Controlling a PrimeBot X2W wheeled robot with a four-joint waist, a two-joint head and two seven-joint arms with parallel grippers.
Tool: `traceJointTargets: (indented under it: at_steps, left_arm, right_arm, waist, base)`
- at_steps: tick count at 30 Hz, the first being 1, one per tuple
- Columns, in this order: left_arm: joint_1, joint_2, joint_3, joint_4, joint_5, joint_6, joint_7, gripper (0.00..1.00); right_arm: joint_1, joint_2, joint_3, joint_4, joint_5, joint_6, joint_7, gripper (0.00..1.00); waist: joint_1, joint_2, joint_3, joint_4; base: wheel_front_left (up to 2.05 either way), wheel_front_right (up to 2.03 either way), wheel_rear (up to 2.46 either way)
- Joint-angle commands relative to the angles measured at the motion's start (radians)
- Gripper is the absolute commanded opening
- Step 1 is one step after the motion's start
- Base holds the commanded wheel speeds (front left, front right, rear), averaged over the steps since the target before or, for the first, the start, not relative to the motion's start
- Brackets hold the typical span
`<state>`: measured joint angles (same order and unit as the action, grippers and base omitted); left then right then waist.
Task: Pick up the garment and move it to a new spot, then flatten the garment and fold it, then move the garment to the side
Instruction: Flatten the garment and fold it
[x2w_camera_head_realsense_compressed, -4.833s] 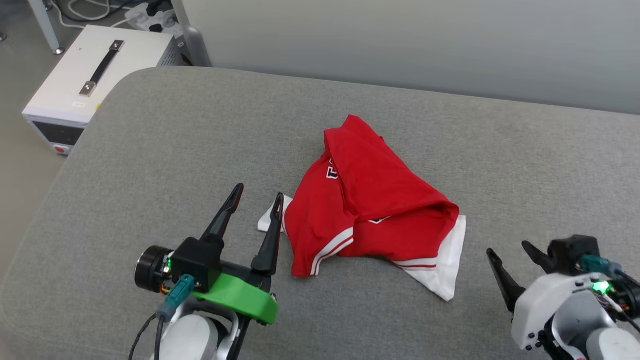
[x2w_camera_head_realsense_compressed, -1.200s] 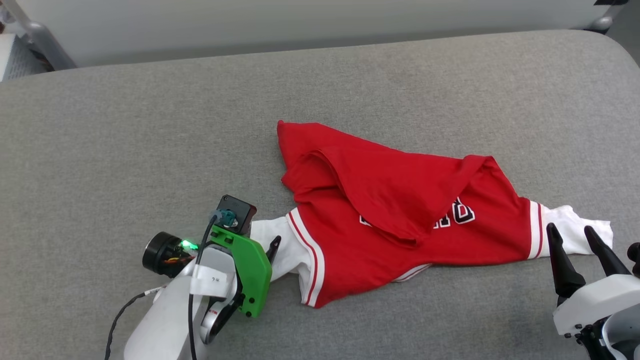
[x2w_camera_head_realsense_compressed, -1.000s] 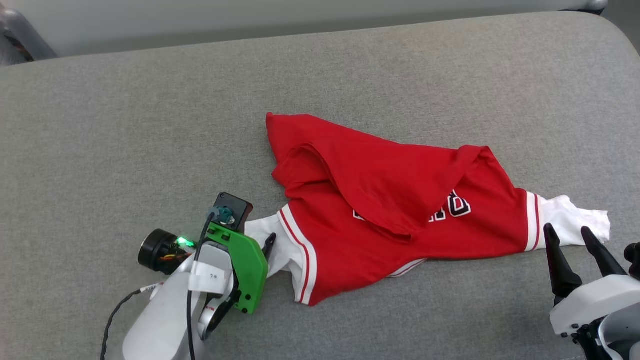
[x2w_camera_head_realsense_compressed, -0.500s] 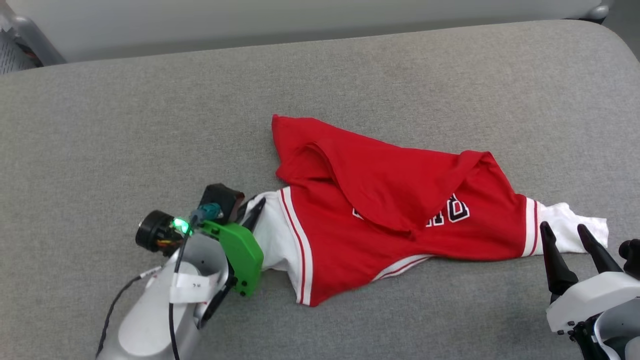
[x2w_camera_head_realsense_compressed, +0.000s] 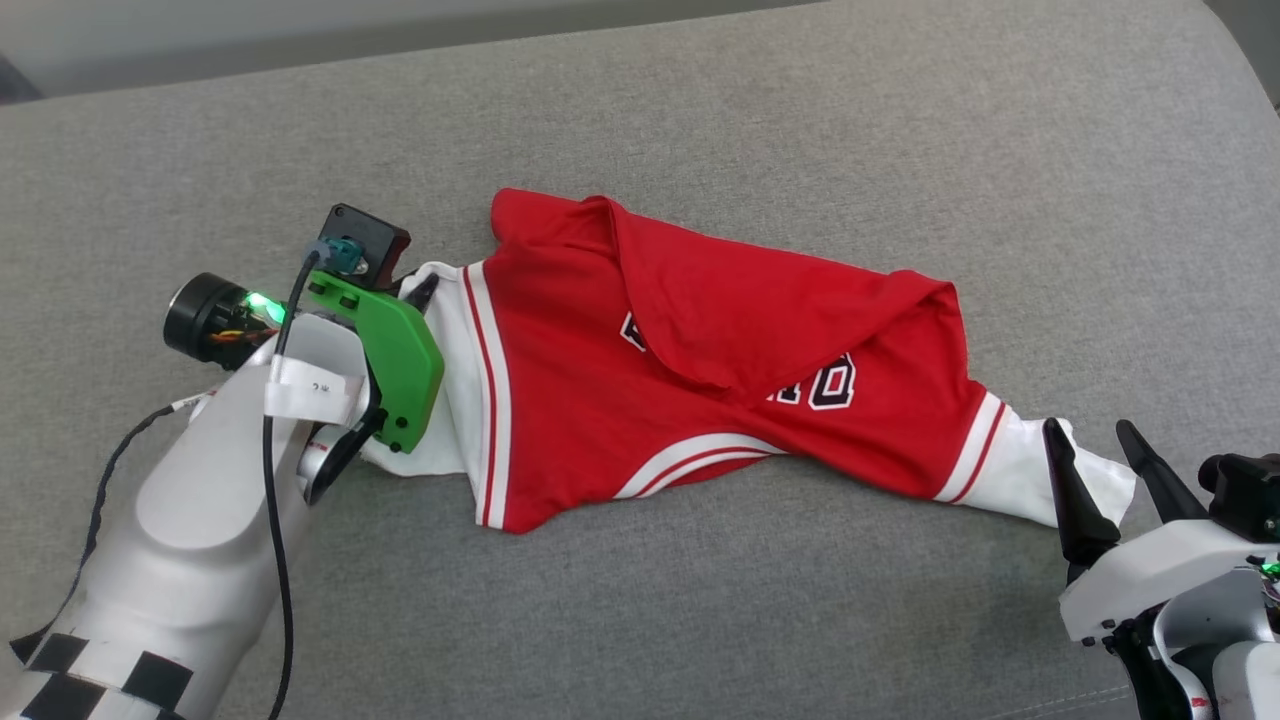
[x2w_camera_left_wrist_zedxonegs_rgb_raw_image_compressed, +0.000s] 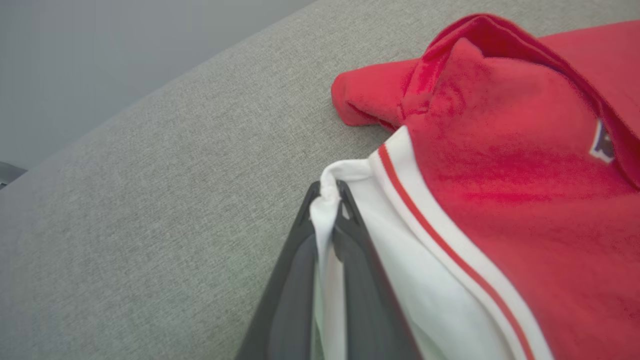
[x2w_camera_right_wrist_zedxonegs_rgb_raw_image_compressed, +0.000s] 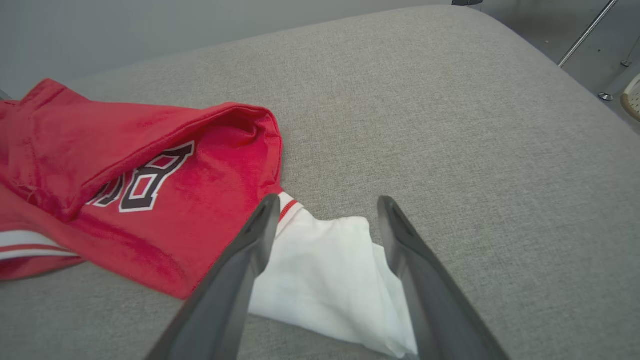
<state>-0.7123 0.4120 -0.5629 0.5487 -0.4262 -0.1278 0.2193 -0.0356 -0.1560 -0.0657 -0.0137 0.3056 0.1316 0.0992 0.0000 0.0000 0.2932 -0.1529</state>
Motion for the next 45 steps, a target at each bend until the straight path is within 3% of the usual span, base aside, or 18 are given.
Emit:
traceJointTargets:
  at_steps: [1, 3, 4, 5, 14, 21, 27, 32, 36, 45]
  left_arm:
    - [-0.033, 0.019, -0.019, 0.03, -0.019, -0.003, 0.005, 0.0]
    - [-0.054, 0.032, -0.061, 0.073, -0.041, -0.003, 0.012, 0.0]
    - [-0.063, 0.037, -0.073, 0.09, -0.05, -0.003, 0.005, 0.78]
    - [-0.073, 0.04, -0.079, 0.113, -0.059, -0.003, -0.01, 1.0]
    - [-0.085, 0.005, -0.105, 0.21, -0.068, -0.003, -0.263, 1.0]
    - [-0.03, -0.04, -0.071, 0.161, -0.084, 0.019, -0.454, 1.0]
    - [0.095, -0.068, 0.024, -0.058, -0.075, 0.082, -0.48, 1.0]
    - [0.314, -0.11, 0.15, -0.309, -0.017, 0.142, -0.481, 1.0]
    - [0.472, -0.16, 0.209, -0.424, 0.038, 0.166, -0.481, 1.0]
    - [0.584, -0.246, 0.241, -0.463, 0.118, 0.111, -0.481, 1.0]
  right_arm:
    - [-0.02, 0.004, 0.006, 0.01, 0.01, -0.001, -0.012, 1.0]
    - [-0.029, 0.005, 0.015, 0.023, 0.011, -0.001, -0.02, 1.0]
    - [-0.033, 0.006, 0.018, 0.029, 0.012, -0.001, -0.024, 1.0]
    - [-0.037, 0.006, 0.021, 0.036, 0.012, -0.001, -0.028, 1.0]
    - [-0.036, -0.02, 0.012, 0.065, 0.016, -0.001, -0.036, 1.0]
    - [-0.01, -0.051, -0.013, 0.04, 0.018, -0.001, -0.012, 1.0]
    - [0.033, -0.063, -0.032, 0.009, 0.019, -0.001, 0.016, 1.0]
    - [0.07, -0.059, -0.046, -0.013, 0.021, -0.001, 0.03, 1.0]
    - [0.092, -0.056, -0.044, -0.023, 0.024, -0.001, 0.039, 1.0]
    - [0.11, -0.069, -0.037, -0.034, 0.019, -0.001, 0.066, 1.0]
  waist:
    - [0.0, 0.0, 0.032, -0.029]
    - [0.0, 0.0, 0.039, -0.035]
    - [0.0, 0.0, 0.041, -0.036]
    - [0.0, 0.0, 0.043, -0.036]
    - [0.0, 0.0, -0.018, 0.023]
    - [0.0, 0.0, -0.101, 0.1]
    - [0.0, 0.0, -0.161, 0.159]
    - [0.0, 0.0, -0.195, 0.191]
    - [0.0, 0.0, -0.21, 0.204]
    - [0.0, 0.0, -0.209, 0.247]
  base:
    - [0.0, 0.0, 0.0]
    - [0.0, 0.0, 0.0]
    - [0.0, 0.0, 0.0]
    - [0.0, 0.0, 0.0]
    - [0.0, 0.0, 0.0]
    - [0.0, 0.0, 0.0]
    - [0.0, 0.0, 0.0]
    - [0.0, 0.0, 0.0]
    - [0.0, 0.0, 0.0]
    - [0.0, 0.0, 0.0]
